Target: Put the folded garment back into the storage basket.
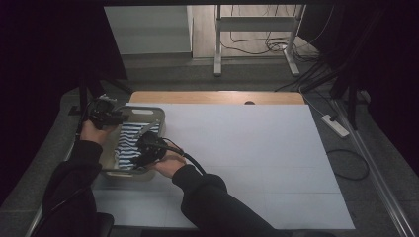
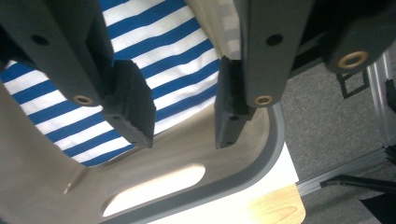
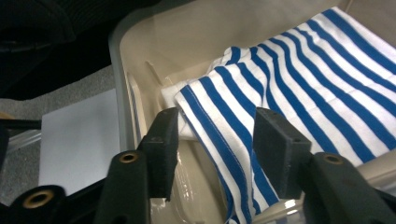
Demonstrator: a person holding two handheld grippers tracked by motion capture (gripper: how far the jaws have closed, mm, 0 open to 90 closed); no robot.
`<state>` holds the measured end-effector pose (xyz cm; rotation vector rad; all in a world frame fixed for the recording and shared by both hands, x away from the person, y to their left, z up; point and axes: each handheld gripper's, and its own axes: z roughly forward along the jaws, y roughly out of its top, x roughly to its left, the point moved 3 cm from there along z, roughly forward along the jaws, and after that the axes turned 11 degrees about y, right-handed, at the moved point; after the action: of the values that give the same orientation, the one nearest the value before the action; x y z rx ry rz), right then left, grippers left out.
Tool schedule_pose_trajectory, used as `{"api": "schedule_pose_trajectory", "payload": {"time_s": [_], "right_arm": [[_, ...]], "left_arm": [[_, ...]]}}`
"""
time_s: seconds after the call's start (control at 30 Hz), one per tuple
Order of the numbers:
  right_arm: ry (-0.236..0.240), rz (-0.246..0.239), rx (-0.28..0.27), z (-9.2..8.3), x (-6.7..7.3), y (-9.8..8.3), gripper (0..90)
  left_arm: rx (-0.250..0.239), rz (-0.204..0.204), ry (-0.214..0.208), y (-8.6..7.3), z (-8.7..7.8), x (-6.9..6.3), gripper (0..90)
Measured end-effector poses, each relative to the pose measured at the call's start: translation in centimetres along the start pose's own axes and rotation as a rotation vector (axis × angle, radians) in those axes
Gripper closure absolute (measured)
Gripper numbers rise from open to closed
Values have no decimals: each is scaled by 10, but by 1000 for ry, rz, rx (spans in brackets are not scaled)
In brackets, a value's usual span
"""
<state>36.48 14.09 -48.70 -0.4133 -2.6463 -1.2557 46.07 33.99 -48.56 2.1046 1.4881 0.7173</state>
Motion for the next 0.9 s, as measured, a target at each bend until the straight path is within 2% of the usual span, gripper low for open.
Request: {"api": "schedule_pose_trajectory", "payload": {"time_s": [0.1,0.5,0.6,0.9], "right_arm": [[14,2,-11,-3,0,0,459],[23,5,-46,-22,1,-4,339],[7,-7,-43,-30,-1,-6,294],[1,15,-21,-47,-7,-14,225]], "left_arm": [[-2,-5,0,0,-1,-1,525],[-17,-43,-20,-1,-8,-6,383],[-29,-61,-31,-2,-12,-8,335],[-45,-79,-53,-3,-18,-16,257]]}}
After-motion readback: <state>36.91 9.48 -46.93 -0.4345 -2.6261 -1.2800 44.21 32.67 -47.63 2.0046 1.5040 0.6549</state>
